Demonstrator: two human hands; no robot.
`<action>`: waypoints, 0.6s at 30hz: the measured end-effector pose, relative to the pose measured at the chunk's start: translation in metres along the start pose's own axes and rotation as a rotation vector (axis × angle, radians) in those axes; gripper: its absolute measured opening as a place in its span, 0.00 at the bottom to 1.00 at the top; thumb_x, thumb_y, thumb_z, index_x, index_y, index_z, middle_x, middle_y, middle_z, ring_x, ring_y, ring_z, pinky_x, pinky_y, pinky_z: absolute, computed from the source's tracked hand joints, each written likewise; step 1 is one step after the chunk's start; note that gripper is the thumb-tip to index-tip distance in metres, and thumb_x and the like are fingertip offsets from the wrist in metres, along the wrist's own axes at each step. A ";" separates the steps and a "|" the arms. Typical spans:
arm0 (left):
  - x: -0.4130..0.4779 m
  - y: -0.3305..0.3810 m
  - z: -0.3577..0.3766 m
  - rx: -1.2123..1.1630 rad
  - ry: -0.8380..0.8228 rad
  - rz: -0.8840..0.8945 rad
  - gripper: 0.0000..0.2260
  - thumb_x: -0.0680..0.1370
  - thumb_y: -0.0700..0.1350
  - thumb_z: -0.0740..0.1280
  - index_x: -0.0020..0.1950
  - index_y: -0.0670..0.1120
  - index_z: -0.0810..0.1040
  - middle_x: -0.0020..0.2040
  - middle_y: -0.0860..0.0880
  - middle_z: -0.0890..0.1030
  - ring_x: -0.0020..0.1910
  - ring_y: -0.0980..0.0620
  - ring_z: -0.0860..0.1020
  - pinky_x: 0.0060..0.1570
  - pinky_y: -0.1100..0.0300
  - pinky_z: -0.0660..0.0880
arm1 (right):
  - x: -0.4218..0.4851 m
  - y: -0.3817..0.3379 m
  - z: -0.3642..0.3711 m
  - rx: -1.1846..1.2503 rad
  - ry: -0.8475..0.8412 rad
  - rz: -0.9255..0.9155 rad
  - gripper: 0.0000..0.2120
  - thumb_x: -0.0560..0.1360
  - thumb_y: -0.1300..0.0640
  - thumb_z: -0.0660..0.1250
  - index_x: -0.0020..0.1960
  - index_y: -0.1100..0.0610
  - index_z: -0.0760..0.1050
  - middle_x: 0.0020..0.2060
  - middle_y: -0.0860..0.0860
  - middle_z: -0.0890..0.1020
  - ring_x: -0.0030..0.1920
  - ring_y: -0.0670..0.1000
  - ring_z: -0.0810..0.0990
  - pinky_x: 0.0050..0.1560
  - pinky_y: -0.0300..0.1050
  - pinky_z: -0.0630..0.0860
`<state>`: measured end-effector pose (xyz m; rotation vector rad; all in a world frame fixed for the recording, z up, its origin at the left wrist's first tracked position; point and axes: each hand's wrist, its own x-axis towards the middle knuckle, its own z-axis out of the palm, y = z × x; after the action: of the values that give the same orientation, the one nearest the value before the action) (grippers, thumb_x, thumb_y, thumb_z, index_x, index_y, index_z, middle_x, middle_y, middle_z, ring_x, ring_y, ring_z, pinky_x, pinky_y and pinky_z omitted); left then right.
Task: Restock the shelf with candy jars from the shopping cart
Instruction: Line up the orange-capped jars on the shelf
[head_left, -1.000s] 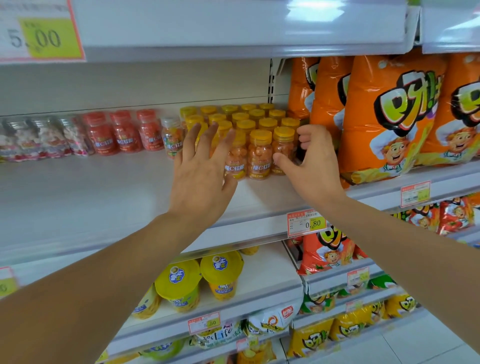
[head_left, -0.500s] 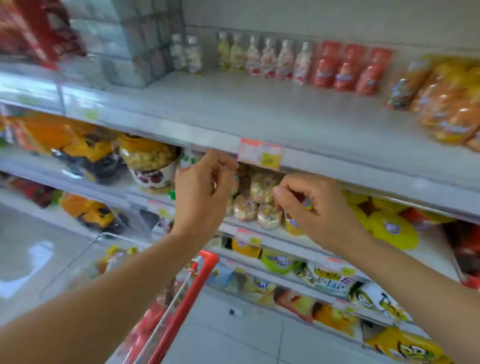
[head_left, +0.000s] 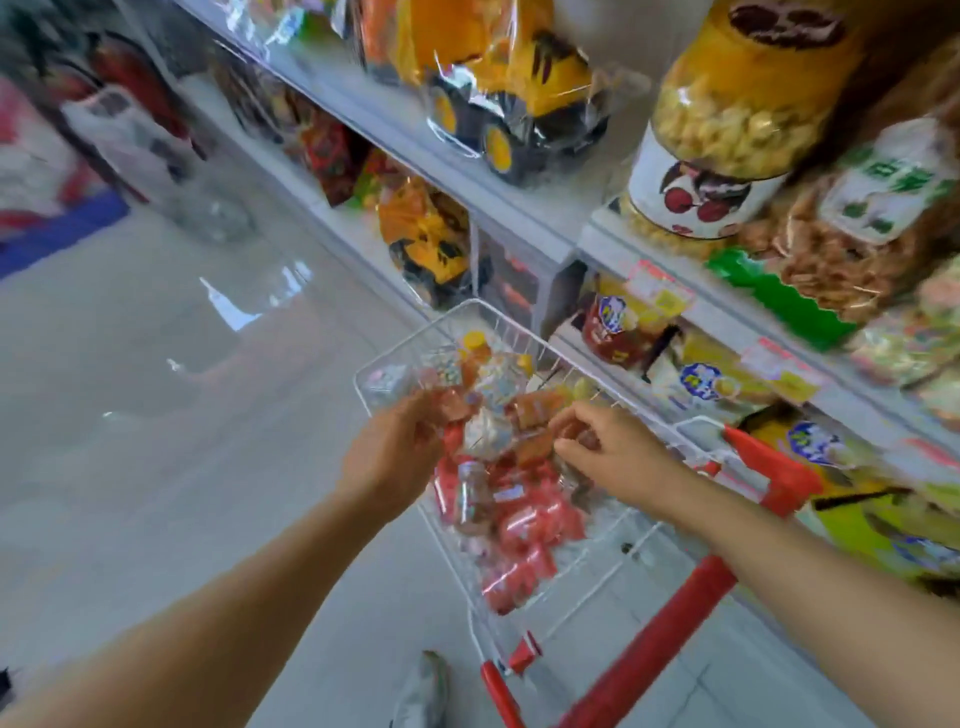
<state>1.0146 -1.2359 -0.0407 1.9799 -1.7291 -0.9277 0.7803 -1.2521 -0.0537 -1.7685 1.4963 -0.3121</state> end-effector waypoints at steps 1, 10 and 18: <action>0.006 -0.012 0.000 0.048 -0.011 0.004 0.07 0.75 0.48 0.66 0.50 0.48 0.80 0.46 0.47 0.82 0.48 0.43 0.79 0.46 0.55 0.72 | 0.014 0.002 0.012 -0.019 -0.015 0.044 0.10 0.76 0.57 0.67 0.57 0.55 0.76 0.45 0.48 0.77 0.45 0.49 0.77 0.50 0.45 0.74; 0.063 -0.057 0.034 0.130 -0.279 0.145 0.21 0.77 0.41 0.64 0.71 0.49 0.70 0.68 0.48 0.71 0.59 0.46 0.75 0.54 0.59 0.69 | 0.100 0.039 0.068 -0.356 -0.013 0.260 0.30 0.76 0.58 0.67 0.74 0.56 0.58 0.71 0.54 0.66 0.73 0.58 0.59 0.70 0.53 0.62; 0.095 -0.061 0.047 0.169 -0.473 0.237 0.22 0.79 0.41 0.61 0.74 0.50 0.65 0.72 0.51 0.66 0.52 0.54 0.77 0.54 0.61 0.72 | 0.116 0.050 0.073 -0.802 0.048 0.250 0.29 0.73 0.54 0.71 0.69 0.54 0.63 0.64 0.53 0.67 0.64 0.55 0.63 0.63 0.48 0.65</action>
<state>1.0323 -1.3094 -0.1373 1.6864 -2.3068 -1.2717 0.8224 -1.3295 -0.1707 -2.1251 2.0223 0.4413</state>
